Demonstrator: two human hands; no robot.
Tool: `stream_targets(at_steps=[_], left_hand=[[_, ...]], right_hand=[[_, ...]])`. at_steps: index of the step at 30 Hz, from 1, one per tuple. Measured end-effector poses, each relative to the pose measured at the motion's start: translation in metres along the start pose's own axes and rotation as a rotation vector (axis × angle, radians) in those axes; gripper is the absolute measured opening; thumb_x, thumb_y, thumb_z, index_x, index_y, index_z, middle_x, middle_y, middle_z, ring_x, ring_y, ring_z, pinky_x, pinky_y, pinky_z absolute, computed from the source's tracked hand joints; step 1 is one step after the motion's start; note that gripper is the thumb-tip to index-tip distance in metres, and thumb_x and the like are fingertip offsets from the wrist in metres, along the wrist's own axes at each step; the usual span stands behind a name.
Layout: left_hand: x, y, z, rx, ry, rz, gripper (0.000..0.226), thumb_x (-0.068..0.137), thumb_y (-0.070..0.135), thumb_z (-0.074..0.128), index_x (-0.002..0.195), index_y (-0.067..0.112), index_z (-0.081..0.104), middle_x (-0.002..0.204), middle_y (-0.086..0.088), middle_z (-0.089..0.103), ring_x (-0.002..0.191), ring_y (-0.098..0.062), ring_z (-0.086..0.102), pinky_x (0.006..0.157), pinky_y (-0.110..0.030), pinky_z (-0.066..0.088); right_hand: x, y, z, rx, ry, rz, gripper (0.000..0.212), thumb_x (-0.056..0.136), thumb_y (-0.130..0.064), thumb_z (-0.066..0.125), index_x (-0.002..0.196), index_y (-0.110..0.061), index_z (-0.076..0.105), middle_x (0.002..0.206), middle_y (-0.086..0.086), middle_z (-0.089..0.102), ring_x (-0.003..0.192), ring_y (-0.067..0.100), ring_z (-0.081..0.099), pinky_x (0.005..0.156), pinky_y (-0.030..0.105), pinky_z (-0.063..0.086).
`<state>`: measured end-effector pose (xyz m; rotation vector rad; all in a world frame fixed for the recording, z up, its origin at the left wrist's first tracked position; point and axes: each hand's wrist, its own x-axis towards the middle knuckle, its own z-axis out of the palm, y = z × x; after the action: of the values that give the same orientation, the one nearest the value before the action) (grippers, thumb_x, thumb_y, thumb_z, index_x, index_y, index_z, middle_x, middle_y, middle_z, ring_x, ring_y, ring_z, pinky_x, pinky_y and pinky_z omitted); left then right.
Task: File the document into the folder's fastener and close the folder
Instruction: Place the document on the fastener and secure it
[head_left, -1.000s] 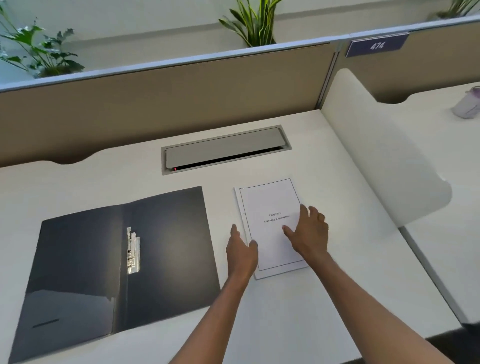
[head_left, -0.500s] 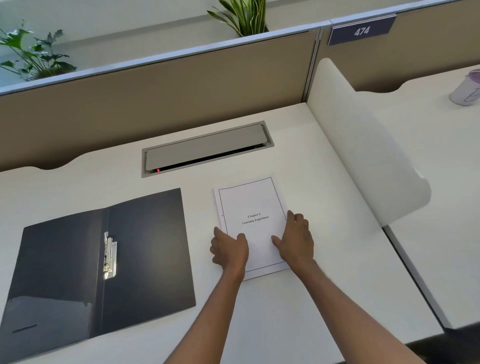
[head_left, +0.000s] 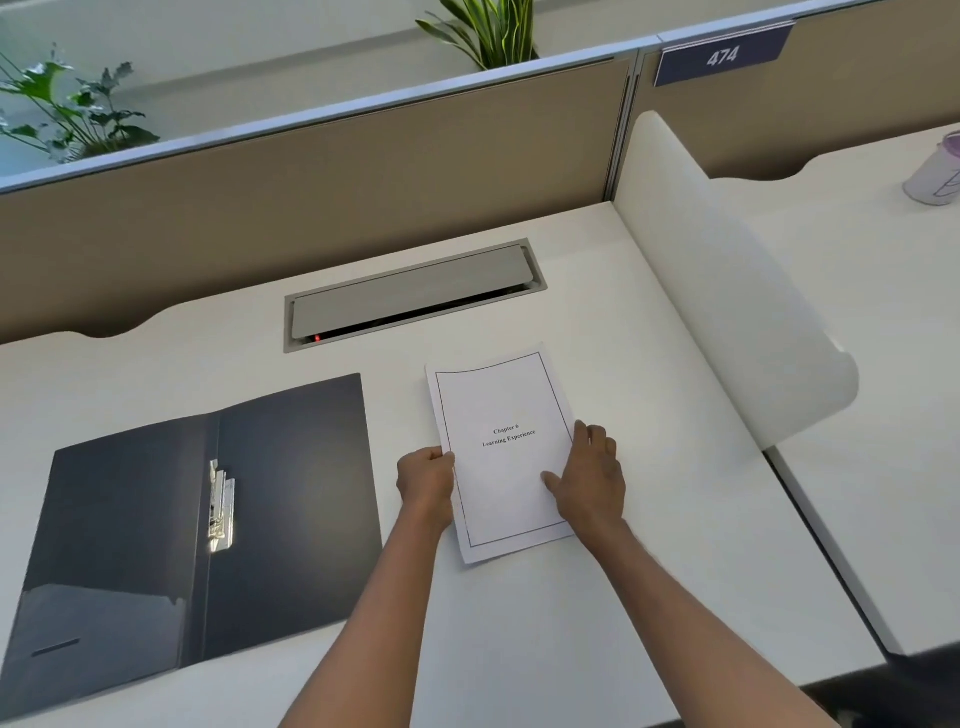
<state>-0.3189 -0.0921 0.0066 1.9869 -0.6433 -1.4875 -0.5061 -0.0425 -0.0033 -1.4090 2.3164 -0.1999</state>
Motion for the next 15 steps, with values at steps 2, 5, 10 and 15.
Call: stream_targets(at_steps=[2, 5, 10, 15], left_hand=[[0.004, -0.003, -0.006, -0.048, 0.005, 0.012, 0.014, 0.094, -0.004, 0.062, 0.093, 0.006, 0.072, 0.087, -0.017, 0.065, 0.072, -0.031, 0.05, 0.068, -0.037, 0.046], [0.01, -0.007, -0.011, -0.099, -0.021, 0.021, 0.015, 0.094, -0.005, 0.065, 0.098, 0.005, 0.075, 0.096, -0.016, 0.074, 0.08, -0.028, 0.059, 0.079, -0.042, 0.056], [0.013, -0.011, -0.024, -0.156, -0.113, 0.028, 0.015, 0.095, -0.002, 0.067, 0.104, 0.007, 0.075, 0.094, -0.009, 0.081, 0.078, -0.021, 0.077, 0.067, -0.031, 0.062], [0.015, -0.011, -0.041, -0.236, -0.182, 0.012, 0.021, 0.094, -0.001, 0.07, 0.114, 0.005, 0.07, 0.102, -0.011, 0.08, 0.089, -0.024, 0.076, 0.073, -0.032, 0.061]], right_hand=[[-0.002, -0.001, 0.001, -0.015, 0.005, -0.007, 0.071, 0.086, -0.038, 0.077, 0.139, -0.01, 0.039, 0.138, 0.006, 0.046, 0.127, 0.025, 0.046, 0.095, 0.034, 0.05], [-0.001, 0.001, 0.001, -0.026, 0.017, -0.015, 0.07, 0.087, -0.04, 0.076, 0.138, -0.01, 0.039, 0.137, 0.007, 0.046, 0.126, 0.025, 0.046, 0.094, 0.034, 0.05], [0.011, 0.006, -0.007, 0.231, -0.022, 0.047, 0.082, 0.089, -0.044, 0.073, 0.151, -0.006, 0.034, 0.146, 0.013, 0.043, 0.136, 0.031, 0.042, 0.106, 0.042, 0.043], [0.027, 0.015, -0.022, 0.628, -0.156, 0.125, 0.064, 0.089, -0.044, 0.073, 0.14, -0.013, 0.052, 0.124, 0.003, 0.06, 0.116, 0.024, 0.057, 0.096, 0.035, 0.048]])
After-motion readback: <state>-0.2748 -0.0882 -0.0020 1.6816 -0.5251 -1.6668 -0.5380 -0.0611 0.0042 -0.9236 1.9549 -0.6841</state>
